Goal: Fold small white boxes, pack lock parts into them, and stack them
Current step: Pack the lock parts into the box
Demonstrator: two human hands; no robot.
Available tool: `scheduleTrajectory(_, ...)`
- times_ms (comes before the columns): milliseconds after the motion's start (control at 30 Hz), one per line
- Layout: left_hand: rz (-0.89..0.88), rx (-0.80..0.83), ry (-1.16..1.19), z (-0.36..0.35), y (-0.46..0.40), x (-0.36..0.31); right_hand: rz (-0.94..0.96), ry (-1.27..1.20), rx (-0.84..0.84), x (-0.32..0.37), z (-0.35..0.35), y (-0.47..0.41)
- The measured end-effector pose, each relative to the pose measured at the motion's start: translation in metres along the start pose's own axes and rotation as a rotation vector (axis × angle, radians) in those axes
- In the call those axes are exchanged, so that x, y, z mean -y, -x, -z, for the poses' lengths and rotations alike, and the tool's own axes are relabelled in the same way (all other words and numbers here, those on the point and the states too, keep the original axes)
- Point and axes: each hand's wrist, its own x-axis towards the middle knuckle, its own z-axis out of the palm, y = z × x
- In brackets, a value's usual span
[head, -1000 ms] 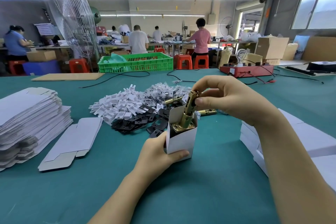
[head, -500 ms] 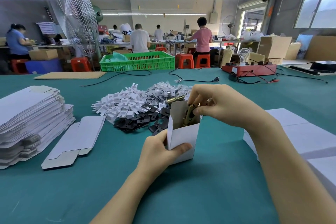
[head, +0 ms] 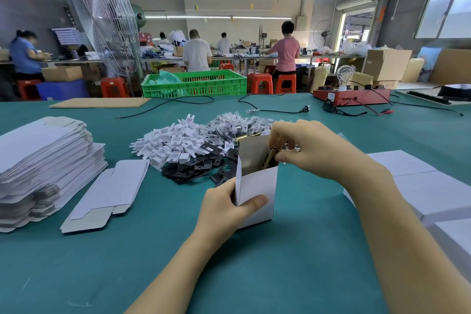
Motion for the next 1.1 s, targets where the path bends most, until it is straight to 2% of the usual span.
scheduleTrajectory(367, 0.003, -0.012, 0.012, -0.001, 0.001, -0.002, 0.027, 0.063, -0.022, 0.003, -0.005, -0.004)
scheduleTrajectory(533, 0.027, 0.002, 0.031, 0.000, 0.001, -0.003, 0.004, -0.068, -0.031, 0.006, -0.004, -0.003)
scheduleTrajectory(700, 0.095, 0.024, 0.083, 0.003, -0.003, 0.001, -0.075, -0.251, -0.175, 0.005, 0.000, 0.001)
scheduleTrajectory(933, 0.103, 0.084, 0.121, 0.003, -0.003, 0.000, -0.196, -0.273, -0.338, 0.010, -0.003, -0.003)
scheduleTrajectory(1100, 0.123, 0.129, 0.163, -0.008, -0.002, -0.003, -0.199, -0.341, -0.467, 0.024, -0.014, -0.009)
